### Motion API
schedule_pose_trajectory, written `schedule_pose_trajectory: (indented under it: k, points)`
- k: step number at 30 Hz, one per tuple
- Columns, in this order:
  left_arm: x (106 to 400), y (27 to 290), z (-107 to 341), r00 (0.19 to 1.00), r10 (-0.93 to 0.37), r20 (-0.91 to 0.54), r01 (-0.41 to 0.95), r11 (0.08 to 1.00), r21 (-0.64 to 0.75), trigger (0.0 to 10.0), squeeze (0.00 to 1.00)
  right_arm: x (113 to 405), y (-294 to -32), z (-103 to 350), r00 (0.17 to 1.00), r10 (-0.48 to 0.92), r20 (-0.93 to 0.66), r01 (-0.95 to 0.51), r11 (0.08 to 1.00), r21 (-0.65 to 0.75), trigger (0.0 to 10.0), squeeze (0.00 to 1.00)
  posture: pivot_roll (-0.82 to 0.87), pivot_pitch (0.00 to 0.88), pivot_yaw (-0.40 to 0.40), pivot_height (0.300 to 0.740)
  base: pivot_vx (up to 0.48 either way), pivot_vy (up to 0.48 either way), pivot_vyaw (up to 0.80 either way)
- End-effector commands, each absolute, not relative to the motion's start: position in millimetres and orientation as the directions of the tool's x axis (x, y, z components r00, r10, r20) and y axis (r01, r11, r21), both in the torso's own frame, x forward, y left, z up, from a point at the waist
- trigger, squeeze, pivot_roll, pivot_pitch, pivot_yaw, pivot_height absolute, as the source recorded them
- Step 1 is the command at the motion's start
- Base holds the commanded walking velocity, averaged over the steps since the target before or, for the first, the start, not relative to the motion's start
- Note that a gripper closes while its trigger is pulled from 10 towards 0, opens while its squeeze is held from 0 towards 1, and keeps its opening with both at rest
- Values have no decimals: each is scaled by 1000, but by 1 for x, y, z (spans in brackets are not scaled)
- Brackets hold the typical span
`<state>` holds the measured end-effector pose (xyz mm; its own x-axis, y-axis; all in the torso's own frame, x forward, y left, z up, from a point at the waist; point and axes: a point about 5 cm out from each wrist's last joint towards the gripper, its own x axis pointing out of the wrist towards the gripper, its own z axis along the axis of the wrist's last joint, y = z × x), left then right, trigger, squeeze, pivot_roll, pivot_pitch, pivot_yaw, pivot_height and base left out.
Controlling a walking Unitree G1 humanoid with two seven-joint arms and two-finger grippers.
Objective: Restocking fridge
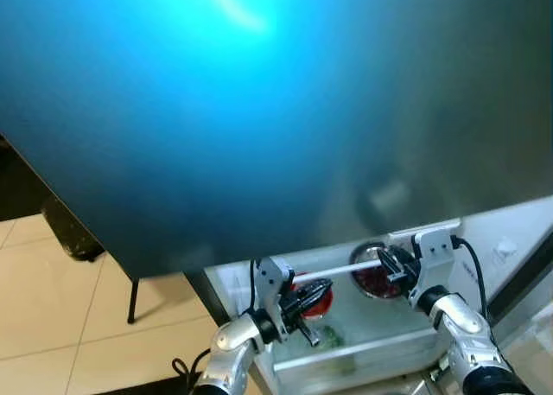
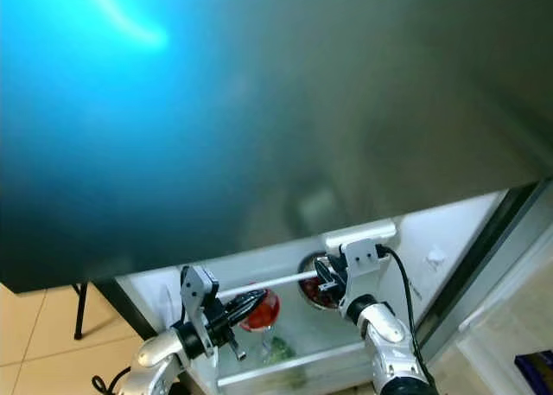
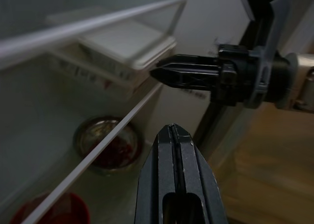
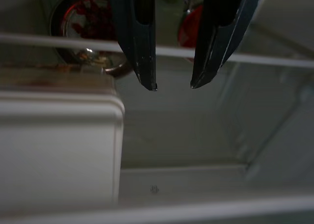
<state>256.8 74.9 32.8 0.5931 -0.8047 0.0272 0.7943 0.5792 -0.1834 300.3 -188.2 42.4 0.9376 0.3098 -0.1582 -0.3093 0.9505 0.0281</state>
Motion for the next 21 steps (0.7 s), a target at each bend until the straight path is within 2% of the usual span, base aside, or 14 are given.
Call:
schedule_pose_trajectory:
  k: [1, 11, 21]
  points:
    - [256, 81, 31, 600, -800, 13, 790, 590, -167, 10000, 0, 298, -187, 40, 935, 313, -165, -312, 950, 33, 10000, 0, -66, 0, 65, 694, 0, 0, 0]
    - [252, 76, 26, 573, -819, -27, 808, 570, -152, 10000, 0, 297, -188, 38, 938, 304, -166, -302, 953, 41, 10000, 0, -72, 0, 72, 740, 0, 0, 0]
    - [246, 76, 15, 563, -821, -94, 806, 571, -154, 10000, 0, 294, -190, 34, 937, 299, -179, -295, 954, 49, 10000, 0, -74, 0, 75, 740, 0, 0, 0]
